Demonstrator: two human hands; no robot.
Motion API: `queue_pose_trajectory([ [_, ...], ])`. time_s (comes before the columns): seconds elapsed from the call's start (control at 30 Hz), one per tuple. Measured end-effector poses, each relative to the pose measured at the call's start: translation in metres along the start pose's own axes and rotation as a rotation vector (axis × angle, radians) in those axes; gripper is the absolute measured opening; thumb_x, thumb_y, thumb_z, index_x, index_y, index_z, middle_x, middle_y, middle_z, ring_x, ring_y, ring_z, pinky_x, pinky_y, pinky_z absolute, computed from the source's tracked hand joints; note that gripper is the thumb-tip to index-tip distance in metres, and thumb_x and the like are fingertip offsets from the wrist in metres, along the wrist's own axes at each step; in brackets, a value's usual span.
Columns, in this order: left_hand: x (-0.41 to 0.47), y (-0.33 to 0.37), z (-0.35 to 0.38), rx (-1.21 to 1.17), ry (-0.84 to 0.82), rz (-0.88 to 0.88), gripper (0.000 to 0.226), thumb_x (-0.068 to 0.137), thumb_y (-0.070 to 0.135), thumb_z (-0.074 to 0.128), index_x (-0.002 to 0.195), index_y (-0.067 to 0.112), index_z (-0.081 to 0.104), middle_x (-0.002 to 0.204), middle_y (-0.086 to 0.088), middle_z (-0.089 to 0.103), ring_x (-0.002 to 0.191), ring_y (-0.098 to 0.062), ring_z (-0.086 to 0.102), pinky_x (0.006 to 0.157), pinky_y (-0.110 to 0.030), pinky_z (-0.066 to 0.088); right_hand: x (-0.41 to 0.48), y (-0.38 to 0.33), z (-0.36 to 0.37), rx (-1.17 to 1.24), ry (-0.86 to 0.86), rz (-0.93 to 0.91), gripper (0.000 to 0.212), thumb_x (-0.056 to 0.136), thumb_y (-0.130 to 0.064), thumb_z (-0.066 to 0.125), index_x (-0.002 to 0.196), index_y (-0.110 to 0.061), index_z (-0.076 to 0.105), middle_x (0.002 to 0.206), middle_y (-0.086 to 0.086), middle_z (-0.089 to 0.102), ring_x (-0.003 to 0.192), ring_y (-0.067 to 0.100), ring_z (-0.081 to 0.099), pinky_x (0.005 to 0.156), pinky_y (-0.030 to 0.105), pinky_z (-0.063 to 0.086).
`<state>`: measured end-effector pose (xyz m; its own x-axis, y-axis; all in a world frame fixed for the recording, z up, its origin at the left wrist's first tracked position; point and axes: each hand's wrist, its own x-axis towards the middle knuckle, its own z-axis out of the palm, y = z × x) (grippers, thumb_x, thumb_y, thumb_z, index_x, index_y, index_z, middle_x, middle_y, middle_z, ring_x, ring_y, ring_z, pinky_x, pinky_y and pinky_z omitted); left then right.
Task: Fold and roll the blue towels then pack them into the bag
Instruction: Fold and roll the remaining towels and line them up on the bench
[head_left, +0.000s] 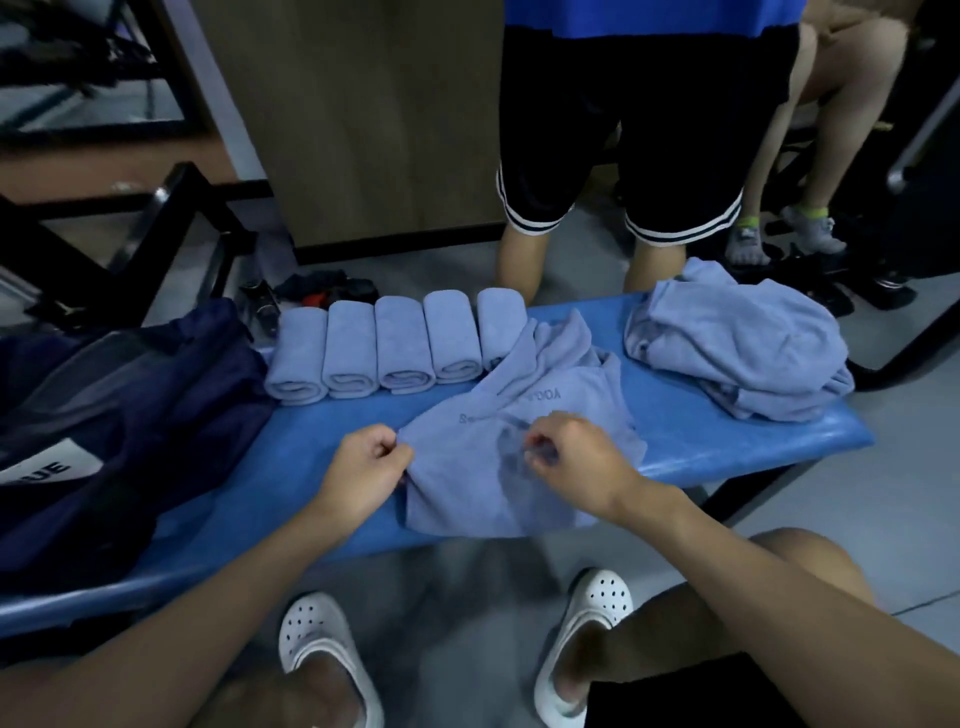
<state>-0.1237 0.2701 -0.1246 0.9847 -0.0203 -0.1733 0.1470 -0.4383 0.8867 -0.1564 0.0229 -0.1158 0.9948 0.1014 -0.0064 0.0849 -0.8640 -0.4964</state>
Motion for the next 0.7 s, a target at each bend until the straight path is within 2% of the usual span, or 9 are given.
queue_pose_trajectory([
  [0.1, -0.002, -0.004, -0.006, -0.024, -0.078, 0.018, 0.019, 0.092, 0.001, 0.062, 0.075, 0.009, 0.061, 0.061, 0.005, 0.064, 0.058, -0.001, 0.057, 0.054, -0.009, 0.043, 0.002, 0.012, -0.006, -0.184, 0.044, 0.225, 0.025, 0.089, -0.025, 0.053, 0.114, -0.022, 0.06, 0.118, 0.006, 0.056, 0.115, 0.03, 0.048, 0.092, 0.038, 0.038],
  [0.17, -0.002, -0.005, -0.005, -0.048, -0.185, 0.001, 0.003, 0.092, 0.01, 0.068, 0.09, 0.008, 0.067, 0.073, 0.006, 0.071, 0.067, 0.002, 0.063, 0.062, -0.011, 0.048, -0.001, 0.021, -0.011, -0.238, 0.038, 0.387, 0.037, 0.091, -0.028, 0.052, 0.127, -0.02, 0.049, 0.129, 0.007, 0.05, 0.122, 0.031, 0.042, 0.097, 0.042, 0.034],
  [0.2, -0.002, -0.008, -0.004, -0.049, -0.236, -0.013, 0.007, 0.09, 0.011, 0.071, 0.096, 0.007, 0.068, 0.083, 0.002, 0.075, 0.076, -0.003, 0.067, 0.068, -0.017, 0.052, -0.003, 0.025, -0.014, -0.238, 0.037, 0.467, 0.04, 0.09, -0.028, 0.052, 0.129, -0.018, 0.046, 0.13, 0.009, 0.047, 0.123, 0.033, 0.041, 0.099, 0.043, 0.034],
  [0.27, -0.002, -0.015, -0.003, -0.036, -0.3, -0.041, 0.016, 0.085, 0.007, 0.075, 0.1, 0.006, 0.07, 0.095, -0.005, 0.077, 0.087, -0.014, 0.071, 0.078, -0.03, 0.059, -0.007, 0.032, -0.02, -0.208, 0.046, 0.598, 0.038, 0.089, -0.026, 0.052, 0.124, -0.012, 0.045, 0.128, 0.012, 0.046, 0.123, 0.035, 0.04, 0.099, 0.045, 0.033],
  [0.33, -0.004, -0.02, -0.001, 0.06, -0.322, -0.032, 0.015, 0.082, 0.004, 0.077, 0.094, 0.0, 0.069, 0.085, -0.004, 0.075, 0.076, -0.013, 0.067, 0.074, -0.032, 0.057, -0.011, 0.04, -0.025, -0.184, 0.035, 0.654, 0.027, 0.088, -0.026, 0.053, 0.108, -0.011, 0.046, 0.121, 0.012, 0.049, 0.12, 0.035, 0.042, 0.099, 0.046, 0.034],
  [0.43, -0.007, -0.022, 0.001, 0.193, -0.303, -0.02, 0.017, 0.082, 0.003, 0.076, 0.075, -0.007, 0.063, 0.058, 0.005, 0.06, 0.054, -0.003, 0.05, 0.054, -0.02, 0.044, -0.017, 0.047, -0.03, -0.105, 0.009, 0.663, 0.013, 0.085, -0.023, 0.056, 0.085, -0.013, 0.048, 0.097, 0.006, 0.055, 0.11, 0.033, 0.053, 0.091, 0.042, 0.038],
  [0.5, -0.007, -0.02, -0.002, 0.15, -0.267, 0.009, 0.028, 0.082, 0.014, 0.076, 0.081, -0.011, 0.064, 0.067, -0.003, 0.061, 0.063, -0.009, 0.053, 0.061, -0.031, 0.049, -0.019, 0.047, -0.033, -0.053, 0.059, 0.655, 0.007, 0.085, -0.017, 0.057, 0.08, -0.015, 0.052, 0.084, 0.002, 0.055, 0.102, 0.032, 0.057, 0.087, 0.04, 0.038],
  [0.57, -0.009, -0.012, -0.007, 0.067, -0.232, 0.041, 0.036, 0.082, 0.026, 0.073, 0.087, -0.008, 0.064, 0.077, -0.014, 0.065, 0.076, -0.015, 0.054, 0.07, -0.038, 0.049, -0.02, 0.049, -0.037, -0.028, 0.112, 0.6, 0.003, 0.089, -0.015, 0.053, 0.087, -0.017, 0.055, 0.084, 0.002, 0.054, 0.098, 0.032, 0.056, 0.087, 0.039, 0.037],
  [0.7, -0.013, 0.021, -0.014, -0.17, -0.081, 0.116, 0.022, 0.097, 0.014, 0.063, 0.089, -0.007, 0.065, 0.088, -0.015, 0.072, 0.082, -0.018, 0.062, 0.078, -0.034, 0.048, -0.018, 0.049, -0.049, 0.275, 0.326, 0.394, 0.01, 0.092, -0.014, 0.054, 0.084, -0.013, 0.049, 0.066, 0.002, 0.052, 0.068, 0.024, 0.053, 0.066, 0.034, 0.043],
])
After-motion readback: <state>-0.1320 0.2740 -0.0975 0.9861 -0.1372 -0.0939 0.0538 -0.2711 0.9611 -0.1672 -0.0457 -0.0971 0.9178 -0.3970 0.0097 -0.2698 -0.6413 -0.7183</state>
